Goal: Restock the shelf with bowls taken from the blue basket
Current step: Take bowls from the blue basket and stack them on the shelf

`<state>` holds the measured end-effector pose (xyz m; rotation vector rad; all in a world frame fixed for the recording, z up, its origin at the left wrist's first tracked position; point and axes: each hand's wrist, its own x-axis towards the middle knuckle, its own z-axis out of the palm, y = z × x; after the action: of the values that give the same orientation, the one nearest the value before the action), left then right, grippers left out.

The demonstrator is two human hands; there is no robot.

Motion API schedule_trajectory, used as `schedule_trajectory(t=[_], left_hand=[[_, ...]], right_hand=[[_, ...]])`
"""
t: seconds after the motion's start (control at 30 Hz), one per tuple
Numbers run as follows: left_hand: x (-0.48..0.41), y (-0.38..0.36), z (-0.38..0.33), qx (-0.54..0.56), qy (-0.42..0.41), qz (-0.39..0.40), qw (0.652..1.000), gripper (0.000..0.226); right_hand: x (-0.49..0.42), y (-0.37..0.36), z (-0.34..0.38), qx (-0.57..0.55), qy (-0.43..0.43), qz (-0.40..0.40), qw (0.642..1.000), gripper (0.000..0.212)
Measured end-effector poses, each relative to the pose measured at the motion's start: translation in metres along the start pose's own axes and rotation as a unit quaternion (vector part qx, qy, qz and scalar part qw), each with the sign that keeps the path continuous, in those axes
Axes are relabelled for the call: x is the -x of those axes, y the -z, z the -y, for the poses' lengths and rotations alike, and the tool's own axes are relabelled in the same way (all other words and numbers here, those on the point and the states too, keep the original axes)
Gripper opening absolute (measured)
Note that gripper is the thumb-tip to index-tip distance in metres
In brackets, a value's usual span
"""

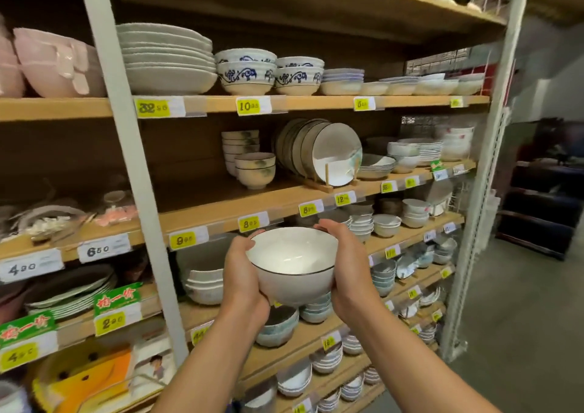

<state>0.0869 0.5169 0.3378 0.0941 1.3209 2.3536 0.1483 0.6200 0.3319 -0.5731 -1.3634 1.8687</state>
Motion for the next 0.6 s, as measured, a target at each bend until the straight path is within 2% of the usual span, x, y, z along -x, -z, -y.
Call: schedule_trajectory(t=[0.3, 0.53, 0.6], left_hand=[[-0.026, -0.08, 0.025, 0.004, -0.003, 0.004, 1.0, 0.029], [-0.079, -0.097, 0.021, -0.009, 0.0, -0.021, 1.0, 0.022], [-0.102, -0.098, 0.017, -0.004, -0.011, -0.025, 1.0, 0.027]], right_hand=[[-0.061, 0.053, 0.036, -0.009, -0.01, 0.003, 1.0, 0.021], [-0.123, 0.036, 0.03, -0.003, -0.026, 0.024, 0.999, 0.027], [-0.146, 0.024, 0.026, -0.001, -0.034, 0.031, 0.999, 0.026]])
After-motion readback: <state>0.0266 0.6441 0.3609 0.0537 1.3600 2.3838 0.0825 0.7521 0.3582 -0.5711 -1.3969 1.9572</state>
